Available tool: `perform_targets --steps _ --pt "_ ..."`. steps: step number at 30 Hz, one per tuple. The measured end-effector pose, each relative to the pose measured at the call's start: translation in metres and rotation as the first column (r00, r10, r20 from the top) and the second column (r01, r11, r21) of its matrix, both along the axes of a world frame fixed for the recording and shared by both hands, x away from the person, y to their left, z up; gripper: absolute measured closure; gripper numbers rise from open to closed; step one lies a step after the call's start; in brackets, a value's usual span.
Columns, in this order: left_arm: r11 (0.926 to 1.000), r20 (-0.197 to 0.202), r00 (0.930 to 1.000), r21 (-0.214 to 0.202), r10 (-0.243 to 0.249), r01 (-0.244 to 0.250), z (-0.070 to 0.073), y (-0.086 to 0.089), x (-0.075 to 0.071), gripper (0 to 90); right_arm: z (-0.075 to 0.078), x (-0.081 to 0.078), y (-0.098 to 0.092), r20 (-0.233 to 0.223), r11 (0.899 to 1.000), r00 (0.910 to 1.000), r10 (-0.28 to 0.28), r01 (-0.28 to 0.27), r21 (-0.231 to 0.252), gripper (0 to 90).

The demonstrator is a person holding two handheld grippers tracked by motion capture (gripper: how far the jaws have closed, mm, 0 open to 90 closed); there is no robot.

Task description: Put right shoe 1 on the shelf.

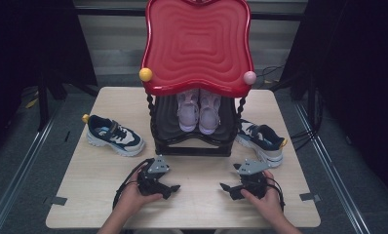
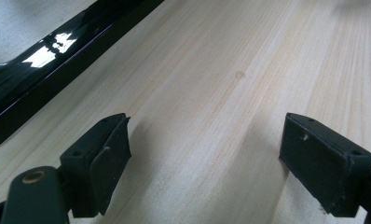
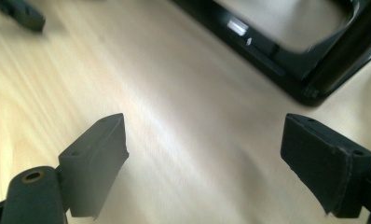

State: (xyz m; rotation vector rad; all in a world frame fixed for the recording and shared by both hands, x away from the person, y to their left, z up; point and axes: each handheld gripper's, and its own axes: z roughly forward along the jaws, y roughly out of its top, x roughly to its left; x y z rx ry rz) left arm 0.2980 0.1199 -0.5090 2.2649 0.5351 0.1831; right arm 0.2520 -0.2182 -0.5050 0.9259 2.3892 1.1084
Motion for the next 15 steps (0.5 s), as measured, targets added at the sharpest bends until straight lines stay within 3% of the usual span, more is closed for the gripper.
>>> perform_targets --steps 2,4,8,15 --pt "1.0000 0.001 1.0000 0.000 0.000 0.000 -0.0001 -0.0001 0.0000 15.3 -0.0042 -0.0001 -0.0028 -0.038 1.000 0.9993 -0.002 0.001 -0.013 13.4" --pt "1.0000 -0.001 1.0000 -0.002 0.001 -0.001 -0.0002 -0.0001 0.0001 15.1 -0.0039 -0.0007 -0.0042 -0.036 1.000 0.9993 0.004 -0.004 -0.003 13.5" --pt "1.0000 0.000 1.0000 -0.002 0.002 -0.002 -0.0002 0.0000 0.0000 15.0 -0.0050 0.0007 -0.0068 -0.078 1.000 0.9969 0.006 -0.007 -0.009 13.5" --pt "1.0000 0.002 1.0000 0.006 0.004 -0.004 0.0003 0.0014 -0.0007 15.5 -0.0055 0.0035 -0.0074 -0.101 1.000 0.9948 0.013 -0.013 -0.006 12.0"
